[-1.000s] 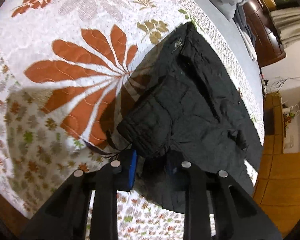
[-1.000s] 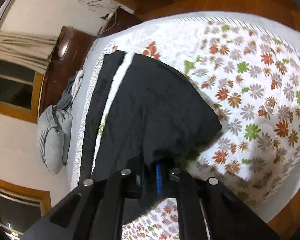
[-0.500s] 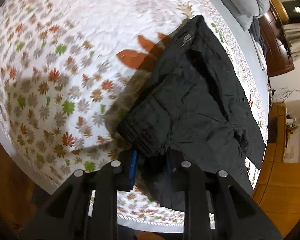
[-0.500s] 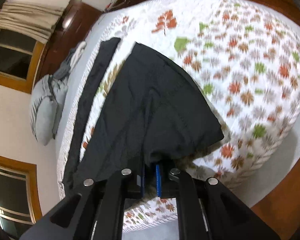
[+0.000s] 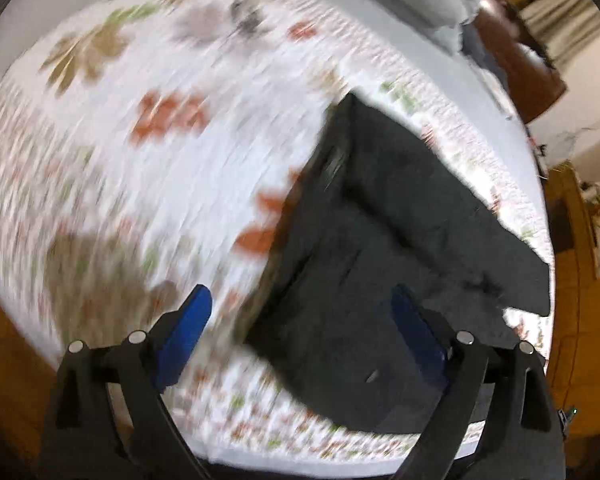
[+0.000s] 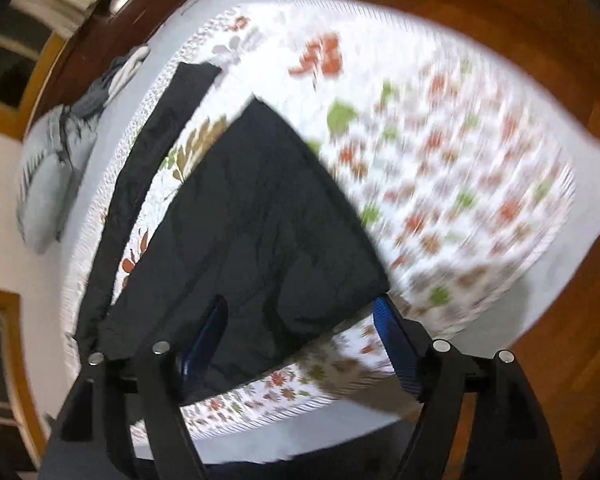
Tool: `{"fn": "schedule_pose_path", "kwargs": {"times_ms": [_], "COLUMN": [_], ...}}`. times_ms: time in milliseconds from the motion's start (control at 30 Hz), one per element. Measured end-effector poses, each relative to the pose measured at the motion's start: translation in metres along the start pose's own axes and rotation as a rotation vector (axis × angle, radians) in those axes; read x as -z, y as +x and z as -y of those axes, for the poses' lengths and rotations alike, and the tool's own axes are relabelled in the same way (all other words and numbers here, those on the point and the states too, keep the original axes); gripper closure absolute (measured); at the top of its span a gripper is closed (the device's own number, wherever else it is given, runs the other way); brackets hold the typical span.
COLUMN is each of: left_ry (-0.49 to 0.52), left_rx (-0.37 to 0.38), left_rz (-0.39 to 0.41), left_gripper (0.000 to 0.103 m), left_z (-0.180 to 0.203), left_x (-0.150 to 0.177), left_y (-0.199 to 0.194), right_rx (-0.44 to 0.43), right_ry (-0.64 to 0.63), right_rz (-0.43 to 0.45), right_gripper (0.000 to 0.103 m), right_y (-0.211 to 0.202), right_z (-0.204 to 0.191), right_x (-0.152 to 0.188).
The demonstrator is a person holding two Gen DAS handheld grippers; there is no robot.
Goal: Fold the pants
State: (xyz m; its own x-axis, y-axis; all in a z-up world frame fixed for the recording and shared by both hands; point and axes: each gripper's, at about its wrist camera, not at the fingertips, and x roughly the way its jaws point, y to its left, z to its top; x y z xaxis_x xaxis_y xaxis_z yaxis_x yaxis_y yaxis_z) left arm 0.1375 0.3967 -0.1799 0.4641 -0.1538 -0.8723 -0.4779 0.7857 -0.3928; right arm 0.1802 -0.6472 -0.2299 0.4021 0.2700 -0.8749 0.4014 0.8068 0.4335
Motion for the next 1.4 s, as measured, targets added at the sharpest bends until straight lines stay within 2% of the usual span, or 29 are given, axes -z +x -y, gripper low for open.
{"fn": "schedule_pose_path", "kwargs": {"times_ms": [67, 133, 233, 333, 467, 533, 633, 733, 767, 833, 933, 1067, 1133, 1400], "left_ry": [0.047, 0.104, 0.144, 0.16, 0.158, 0.162, 0.177, 0.196, 0.212, 0.233, 0.252, 0.209, 0.207, 0.173], "left_rx": [0.029, 0.052, 0.089, 0.134, 0.131, 0.094, 0.038, 0.061, 0.07, 0.077, 0.076, 0.102, 0.09, 0.096], "left_rz": [-0.005, -0.037, -0.074, -0.106, -0.123, -0.155, -0.207, -0.231, -0.23, -0.252, -0.243, -0.238, -0.232, -0.217], "left_gripper": [0.007, 0.007, 0.007, 0.007, 0.007, 0.007, 0.007, 0.009, 0.021, 0.054, 0.064, 0.068, 0.068, 0.068], "left_z": [0.016, 0.038, 0.063, 0.082, 0.093, 0.091, 0.085, 0.085, 0.087, 0.091, 0.095, 0.087, 0.086, 0.082], "left_x": [-0.03, -0.066, -0.103, -0.141, -0.173, -0.188, -0.198, -0.2, -0.2, -0.199, -0.197, -0.198, -0.197, -0.198], "left_y": [0.008, 0.032, 0.068, 0.107, 0.151, 0.176, 0.209, 0.225, 0.229, 0.236, 0.237, 0.239, 0.243, 0.248], "right_rx": [0.001, -0.021, -0.082, -0.137, -0.175, -0.17, -0.152, -0.134, -0.128, -0.112, -0.092, -0.052, -0.045, -0.004], "right_ry": [-0.043, -0.077, -0.108, -0.127, -0.16, -0.176, -0.206, -0.243, -0.255, -0.276, -0.284, -0.287, -0.289, -0.342], "right_rz": [0.012, 0.02, 0.004, -0.044, -0.094, -0.101, -0.12, -0.14, -0.146, -0.149, -0.139, -0.117, -0.129, -0.15], "right_gripper": [0.025, 0.019, 0.014, 0.014, 0.012, 0.012, 0.012, 0.012, 0.012, 0.012, 0.012, 0.011, 0.01, 0.01], "right_y": [-0.011, -0.016, -0.007, 0.02, 0.067, 0.091, 0.13, 0.156, 0.165, 0.177, 0.183, 0.192, 0.206, 0.27], "right_z": [-0.014, -0.041, -0.081, -0.127, -0.186, -0.208, -0.237, -0.252, -0.256, -0.26, -0.257, -0.248, -0.245, -0.243], "right_x": [-0.014, -0.034, -0.065, -0.103, -0.152, -0.171, -0.2, -0.22, -0.227, -0.244, -0.275, -0.32, -0.342, -0.38]}}
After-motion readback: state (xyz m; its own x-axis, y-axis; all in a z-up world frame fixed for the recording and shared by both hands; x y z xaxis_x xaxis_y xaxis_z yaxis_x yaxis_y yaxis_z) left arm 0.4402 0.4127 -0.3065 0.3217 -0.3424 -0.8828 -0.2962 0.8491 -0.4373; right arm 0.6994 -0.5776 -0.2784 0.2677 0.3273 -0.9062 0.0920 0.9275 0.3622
